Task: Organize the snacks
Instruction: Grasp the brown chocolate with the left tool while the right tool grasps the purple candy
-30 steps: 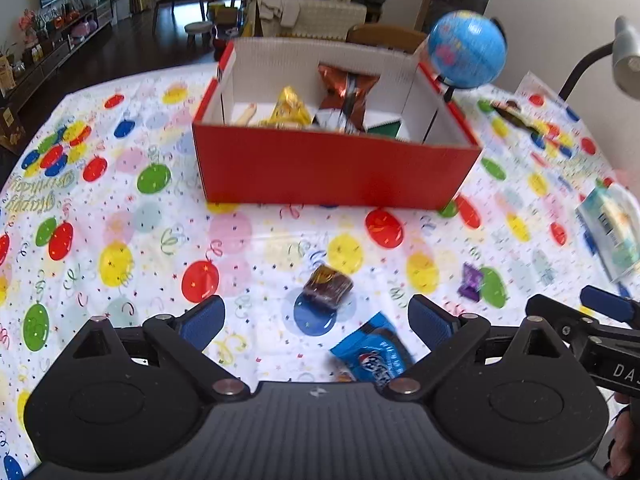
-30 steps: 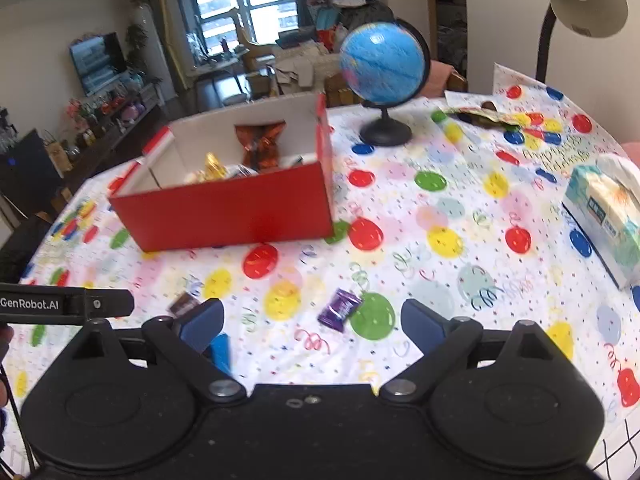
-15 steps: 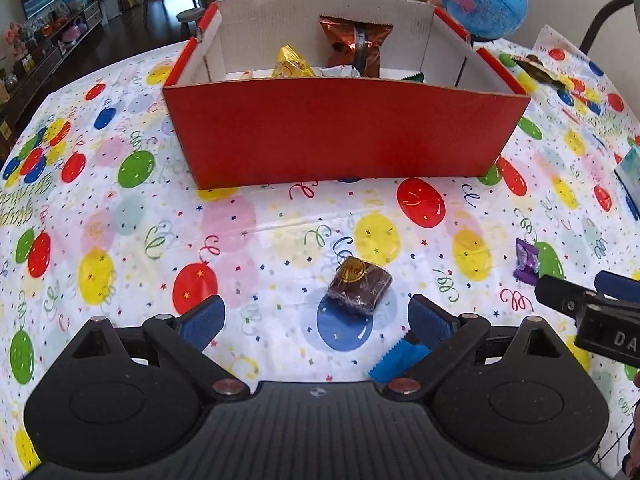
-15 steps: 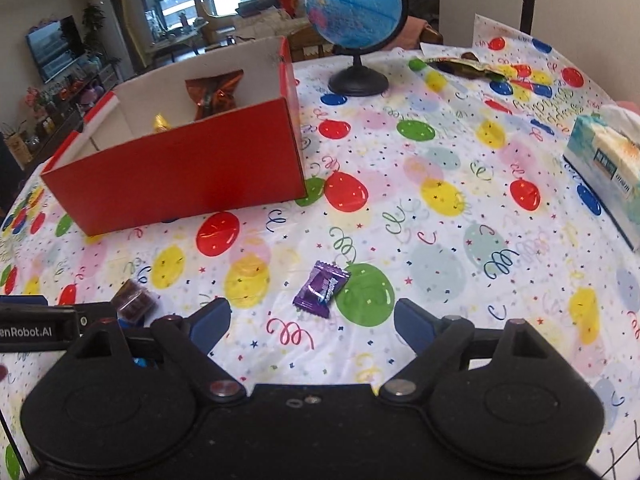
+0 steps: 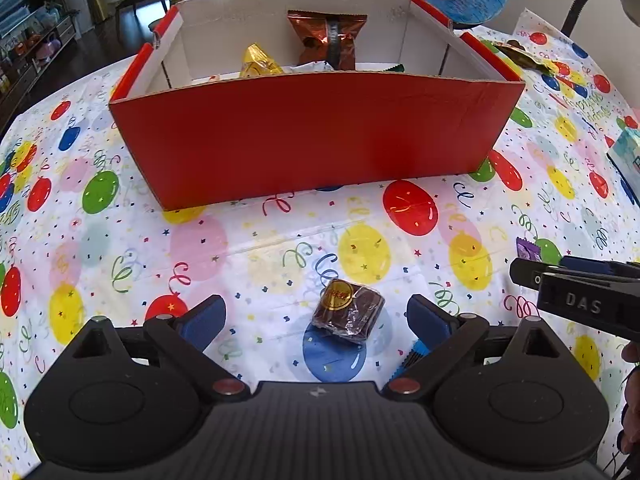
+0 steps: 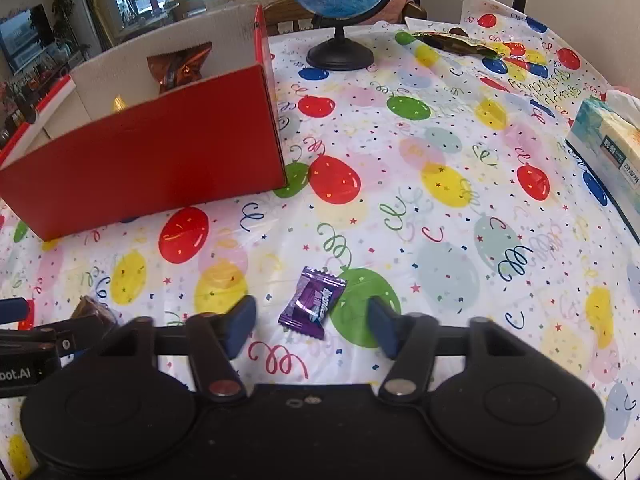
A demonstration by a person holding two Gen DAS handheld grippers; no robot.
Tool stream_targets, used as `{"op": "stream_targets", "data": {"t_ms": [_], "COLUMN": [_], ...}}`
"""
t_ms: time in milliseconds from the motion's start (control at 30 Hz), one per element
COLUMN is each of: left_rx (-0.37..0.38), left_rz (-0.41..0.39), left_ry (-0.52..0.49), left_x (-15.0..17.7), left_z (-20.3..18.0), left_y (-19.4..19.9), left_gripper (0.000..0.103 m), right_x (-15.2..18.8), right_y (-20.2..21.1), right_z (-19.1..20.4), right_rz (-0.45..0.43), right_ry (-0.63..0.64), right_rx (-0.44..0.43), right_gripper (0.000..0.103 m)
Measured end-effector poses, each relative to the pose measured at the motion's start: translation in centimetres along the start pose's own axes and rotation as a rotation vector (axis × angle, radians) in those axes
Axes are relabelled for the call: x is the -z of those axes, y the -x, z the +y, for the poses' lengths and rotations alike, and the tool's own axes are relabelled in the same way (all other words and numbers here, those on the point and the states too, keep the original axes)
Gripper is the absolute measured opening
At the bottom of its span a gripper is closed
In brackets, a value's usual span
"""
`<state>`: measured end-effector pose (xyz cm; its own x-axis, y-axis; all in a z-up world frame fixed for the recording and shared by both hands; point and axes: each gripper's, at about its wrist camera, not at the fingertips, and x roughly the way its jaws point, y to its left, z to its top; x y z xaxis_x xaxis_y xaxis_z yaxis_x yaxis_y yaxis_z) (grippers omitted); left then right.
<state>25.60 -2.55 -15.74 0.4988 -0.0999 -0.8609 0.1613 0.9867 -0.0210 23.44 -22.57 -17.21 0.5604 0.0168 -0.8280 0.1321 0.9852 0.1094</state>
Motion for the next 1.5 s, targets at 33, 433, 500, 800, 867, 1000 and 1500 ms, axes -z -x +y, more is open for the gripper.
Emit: {"op": "stream_targets", "data": {"t_ms": [33, 433, 500, 800, 867, 1000, 1500], "left_rx": [0.003, 0.043, 0.038, 0.012, 0.009, 0.003, 0.007], "left_rz": [0.005, 0.051, 0.053, 0.063, 0.065, 0.057, -0.047], "left_ry": [-0.004, 0.013, 0.021, 0.059, 0.068, 0.087, 0.125], "left_x": [0.0, 0.1, 0.1, 0.1, 0.0, 0.1, -0.1], "left_z": [-0.1, -0.2, -0.1, 0.5, 0.5, 0.6, -0.1], "left_y": [-0.1, -1.0, -1.1, -0.5, -0.2, 1.0, 7.9], "left_gripper": [0.091, 0.043, 0.037, 0.037, 0.037, 0.037, 0.037], "right_x": [0.0, 0.0, 0.1, 0.4, 0.5, 0.7, 0.0], "right_y": [-0.2, -0.7, -0.6, 0.4, 1.1, 2.7, 9.0], "right_z": [0.1, 0.4, 0.3, -0.5, -0.7, -1.0, -0.4], "right_rz": [0.004, -0.003, -0.007, -0.019, -0.021, -0.03, -0.085], "right_ry": [0.002, 0.023, 0.026, 0.02, 0.013, 0.007, 0.036], "right_rx": [0.005, 0.028, 0.029, 0.015, -0.006, -0.048, -0.178], "right_gripper": [0.051, 0.027, 0.024, 0.022, 0.022, 0.022, 0.022]}}
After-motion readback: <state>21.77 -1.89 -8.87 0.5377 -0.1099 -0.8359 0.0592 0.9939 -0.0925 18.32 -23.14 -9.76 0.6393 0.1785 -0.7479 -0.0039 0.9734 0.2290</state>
